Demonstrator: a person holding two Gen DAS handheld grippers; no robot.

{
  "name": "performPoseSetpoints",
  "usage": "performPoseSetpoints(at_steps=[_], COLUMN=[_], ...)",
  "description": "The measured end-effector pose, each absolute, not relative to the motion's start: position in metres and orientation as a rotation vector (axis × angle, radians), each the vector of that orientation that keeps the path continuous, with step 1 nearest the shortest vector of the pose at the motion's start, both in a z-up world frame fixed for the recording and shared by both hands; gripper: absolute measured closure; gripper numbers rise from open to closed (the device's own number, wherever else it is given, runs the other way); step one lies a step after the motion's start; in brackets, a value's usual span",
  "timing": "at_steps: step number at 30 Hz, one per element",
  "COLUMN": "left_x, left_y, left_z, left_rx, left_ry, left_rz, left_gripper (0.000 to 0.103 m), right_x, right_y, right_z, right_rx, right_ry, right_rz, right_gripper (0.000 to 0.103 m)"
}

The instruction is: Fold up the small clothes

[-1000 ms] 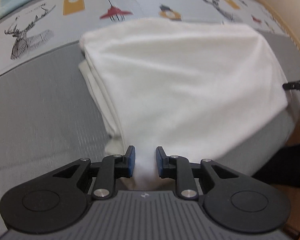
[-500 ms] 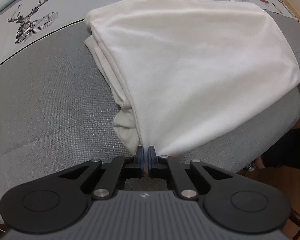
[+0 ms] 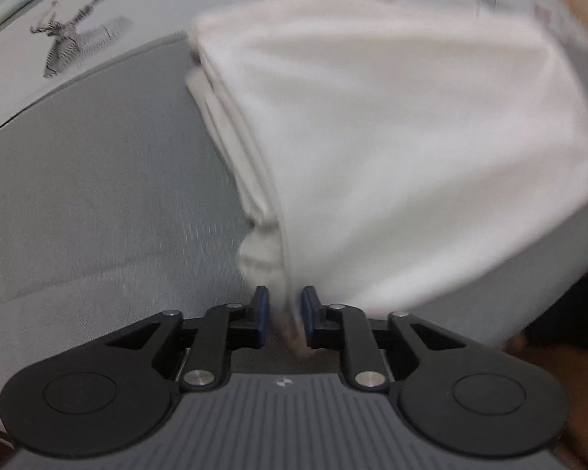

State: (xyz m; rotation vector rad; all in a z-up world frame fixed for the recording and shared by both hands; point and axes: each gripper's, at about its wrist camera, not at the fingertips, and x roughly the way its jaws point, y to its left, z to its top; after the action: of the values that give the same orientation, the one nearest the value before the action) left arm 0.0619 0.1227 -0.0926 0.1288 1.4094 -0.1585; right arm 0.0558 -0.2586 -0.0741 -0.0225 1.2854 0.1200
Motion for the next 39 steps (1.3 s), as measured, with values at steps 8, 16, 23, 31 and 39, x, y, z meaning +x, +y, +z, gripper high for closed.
performPoseSetpoints(at_steps=[8,16,23,31,39], left_x=[0.061,0.076,0.096,0.111,0.11], left_y=[0.118,0.129,0.16,0.168,0.172], left_z=[-0.087,-0.075,-0.069,-0.102,-0.086], left_rx=[0.148,0.06,-0.154,-0.319,-0.302], left_ry=[1.363,1.299,1.199,1.219,1.166], left_rz=[-0.154,-0.123,-0.028,-0.03,-0.11], left_gripper=[0.075,0.065,0.06,0.057,0.092], right_x=[0.055,0.052,0.035,0.033,0.047], right_y=[-0.259,-0.274,-0.3,-0.304,-0.292], right_z=[-0.067,-0.023,0.03,0.016,0.006], right_rx=[-0.042,-0.053,0.036,0.116,0.089], right_ry=[1.255,1.068,0.866,0.859,0.89], right_rz=[0.08,-0.022,-0.058,-0.078,-0.094], right_gripper=[0.061,0.061,0.06,0.06,0.06])
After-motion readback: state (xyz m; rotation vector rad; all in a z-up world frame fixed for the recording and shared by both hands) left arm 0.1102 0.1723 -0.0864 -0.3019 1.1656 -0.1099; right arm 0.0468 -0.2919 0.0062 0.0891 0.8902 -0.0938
